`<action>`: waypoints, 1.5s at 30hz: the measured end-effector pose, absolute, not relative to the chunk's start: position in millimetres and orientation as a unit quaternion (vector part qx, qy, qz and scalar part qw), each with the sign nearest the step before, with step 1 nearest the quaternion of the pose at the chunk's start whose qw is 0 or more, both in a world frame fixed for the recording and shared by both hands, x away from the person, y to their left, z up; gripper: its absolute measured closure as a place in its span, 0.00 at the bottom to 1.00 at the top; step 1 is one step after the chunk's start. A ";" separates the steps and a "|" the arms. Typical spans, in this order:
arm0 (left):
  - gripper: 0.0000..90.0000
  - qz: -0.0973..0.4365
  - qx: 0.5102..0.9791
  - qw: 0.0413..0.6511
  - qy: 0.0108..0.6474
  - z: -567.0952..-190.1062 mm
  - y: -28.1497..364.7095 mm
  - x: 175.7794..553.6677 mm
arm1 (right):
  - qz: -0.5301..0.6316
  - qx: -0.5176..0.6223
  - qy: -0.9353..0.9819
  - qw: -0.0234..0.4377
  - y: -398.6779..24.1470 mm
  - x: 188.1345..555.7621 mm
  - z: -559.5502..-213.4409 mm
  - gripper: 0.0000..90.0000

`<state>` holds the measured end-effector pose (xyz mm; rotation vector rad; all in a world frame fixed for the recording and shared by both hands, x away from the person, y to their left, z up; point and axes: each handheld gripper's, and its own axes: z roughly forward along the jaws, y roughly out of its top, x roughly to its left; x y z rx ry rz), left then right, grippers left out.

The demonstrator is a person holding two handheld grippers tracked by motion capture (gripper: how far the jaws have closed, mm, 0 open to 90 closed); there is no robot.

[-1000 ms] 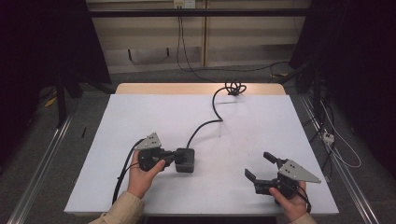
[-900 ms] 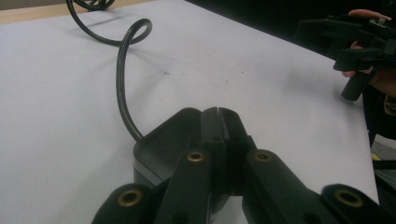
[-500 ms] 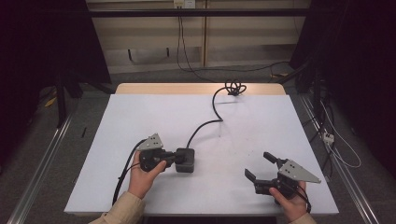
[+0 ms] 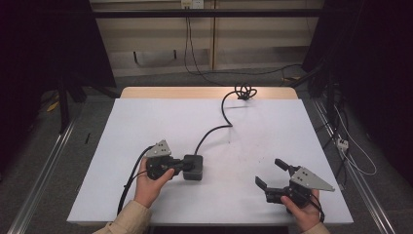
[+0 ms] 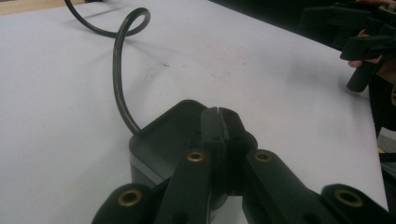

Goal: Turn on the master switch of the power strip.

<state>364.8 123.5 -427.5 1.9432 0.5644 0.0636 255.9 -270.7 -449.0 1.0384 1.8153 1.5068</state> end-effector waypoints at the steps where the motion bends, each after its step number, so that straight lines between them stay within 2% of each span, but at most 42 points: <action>1: 1.00 0.026 0.813 0.531 0.236 -427.9 123.6 364.8 | 0.562 0.386 0.677 0.279 -270.9 256.0 -449.0 0.06; 45: 1.00 0.025 0.814 0.529 0.237 -429.9 122.3 363.4 | 0.562 0.385 0.678 0.277 -269.6 255.7 -448.8 0.06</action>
